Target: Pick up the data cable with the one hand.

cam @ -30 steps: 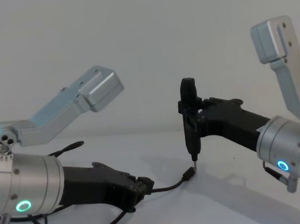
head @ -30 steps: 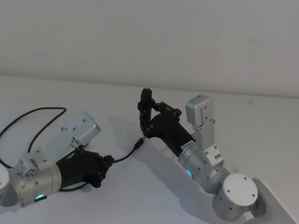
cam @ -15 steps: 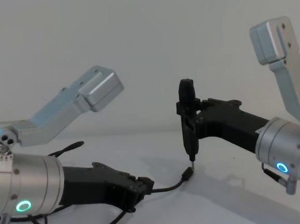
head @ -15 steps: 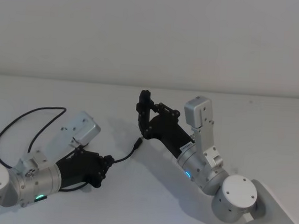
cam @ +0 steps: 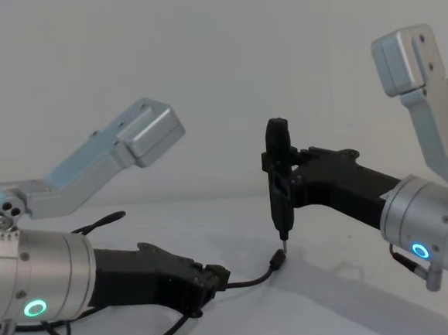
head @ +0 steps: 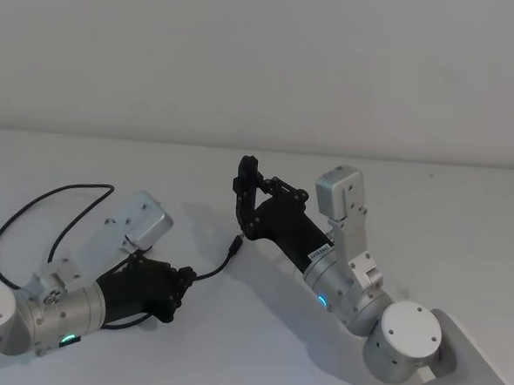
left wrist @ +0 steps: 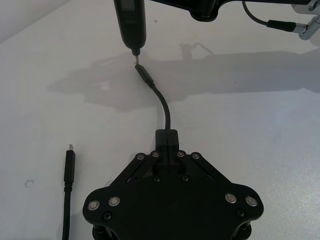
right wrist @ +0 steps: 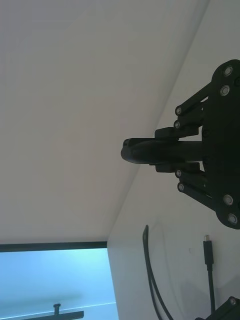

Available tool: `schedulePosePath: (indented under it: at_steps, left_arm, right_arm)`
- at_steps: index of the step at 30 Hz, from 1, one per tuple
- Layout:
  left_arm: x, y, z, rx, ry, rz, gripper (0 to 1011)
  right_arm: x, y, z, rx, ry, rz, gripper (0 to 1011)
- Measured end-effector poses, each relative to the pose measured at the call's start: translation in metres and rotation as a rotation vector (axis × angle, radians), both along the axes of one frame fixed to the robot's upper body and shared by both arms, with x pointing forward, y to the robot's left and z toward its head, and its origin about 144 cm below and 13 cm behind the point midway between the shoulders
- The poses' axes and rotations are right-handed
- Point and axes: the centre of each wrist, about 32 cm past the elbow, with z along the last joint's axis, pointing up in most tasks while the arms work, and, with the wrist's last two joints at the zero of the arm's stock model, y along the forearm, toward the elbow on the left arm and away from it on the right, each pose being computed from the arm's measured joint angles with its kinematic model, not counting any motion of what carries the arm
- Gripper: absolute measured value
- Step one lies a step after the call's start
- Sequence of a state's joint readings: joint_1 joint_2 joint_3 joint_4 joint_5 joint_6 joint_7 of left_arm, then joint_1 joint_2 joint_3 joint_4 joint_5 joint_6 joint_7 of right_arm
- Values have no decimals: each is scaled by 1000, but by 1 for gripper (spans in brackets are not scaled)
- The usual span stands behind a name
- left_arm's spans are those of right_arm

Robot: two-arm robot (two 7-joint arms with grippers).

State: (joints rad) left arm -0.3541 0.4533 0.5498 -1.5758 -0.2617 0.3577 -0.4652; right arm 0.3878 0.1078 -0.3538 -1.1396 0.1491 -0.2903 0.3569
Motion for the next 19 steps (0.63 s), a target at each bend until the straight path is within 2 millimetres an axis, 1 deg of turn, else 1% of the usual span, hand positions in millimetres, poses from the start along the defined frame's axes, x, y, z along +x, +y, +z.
schedulePosePath:
  at_steps: [19]
  left_arm:
    - [0, 0, 0, 0, 0, 0, 20]
  right_arm:
    - [0, 0, 0, 0, 0, 1, 275]
